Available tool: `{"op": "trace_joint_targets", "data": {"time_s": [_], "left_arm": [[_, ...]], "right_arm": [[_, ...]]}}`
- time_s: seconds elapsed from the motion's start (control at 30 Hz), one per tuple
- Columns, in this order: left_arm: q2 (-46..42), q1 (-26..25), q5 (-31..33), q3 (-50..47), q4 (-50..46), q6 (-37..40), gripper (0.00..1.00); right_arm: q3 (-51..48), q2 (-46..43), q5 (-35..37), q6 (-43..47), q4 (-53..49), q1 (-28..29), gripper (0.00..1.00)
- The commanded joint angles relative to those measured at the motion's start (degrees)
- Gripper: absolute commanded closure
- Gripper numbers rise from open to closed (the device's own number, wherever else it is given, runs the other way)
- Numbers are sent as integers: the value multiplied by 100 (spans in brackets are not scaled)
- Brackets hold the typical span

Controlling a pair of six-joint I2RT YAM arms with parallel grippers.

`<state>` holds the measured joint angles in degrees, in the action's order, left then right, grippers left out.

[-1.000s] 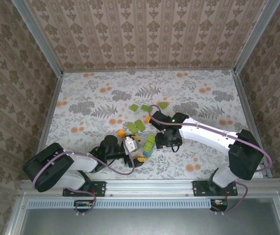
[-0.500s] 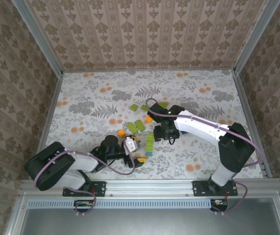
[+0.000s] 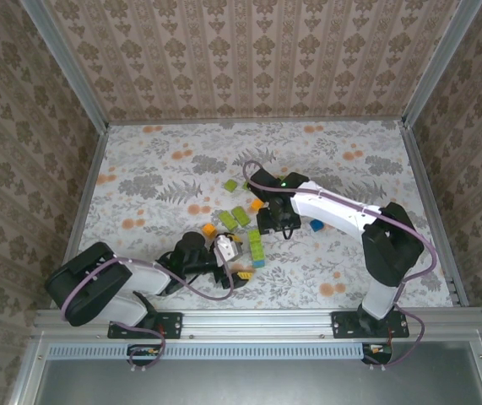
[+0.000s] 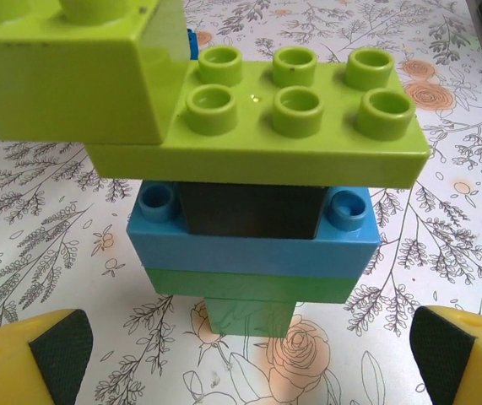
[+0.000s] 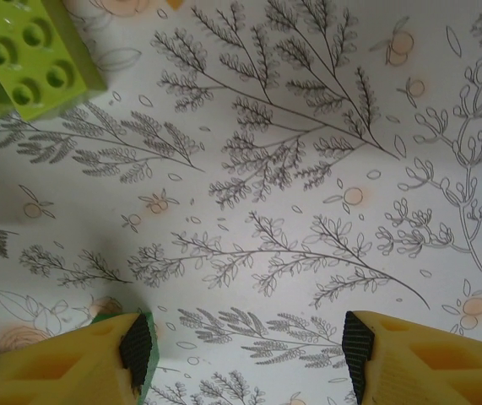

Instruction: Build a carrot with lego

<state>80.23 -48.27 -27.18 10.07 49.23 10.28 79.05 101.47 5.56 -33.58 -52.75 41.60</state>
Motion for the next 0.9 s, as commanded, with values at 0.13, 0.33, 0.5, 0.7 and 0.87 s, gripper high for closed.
{"op": "trace_joint_targets", "data": {"time_s": [0.13,0.33,0.5,0.7,0.87], "left_arm": [[176,37,-3,223,-97,92,0],[238,46,20,276,-142,97,0],[250,64,46,298,-159,104,0],[273,112,55,314,-158,57,0],[326,169,74,321,-110,23,0]], "right_arm": [[302,252,-333,310,83,-21,35],[369,352,-400,541,142,-21,35],[569,474,-416,790,157,-21,35],[798,666,-556,892,197,-25,35],[841,689,-725,973,256,-4,35]]}}
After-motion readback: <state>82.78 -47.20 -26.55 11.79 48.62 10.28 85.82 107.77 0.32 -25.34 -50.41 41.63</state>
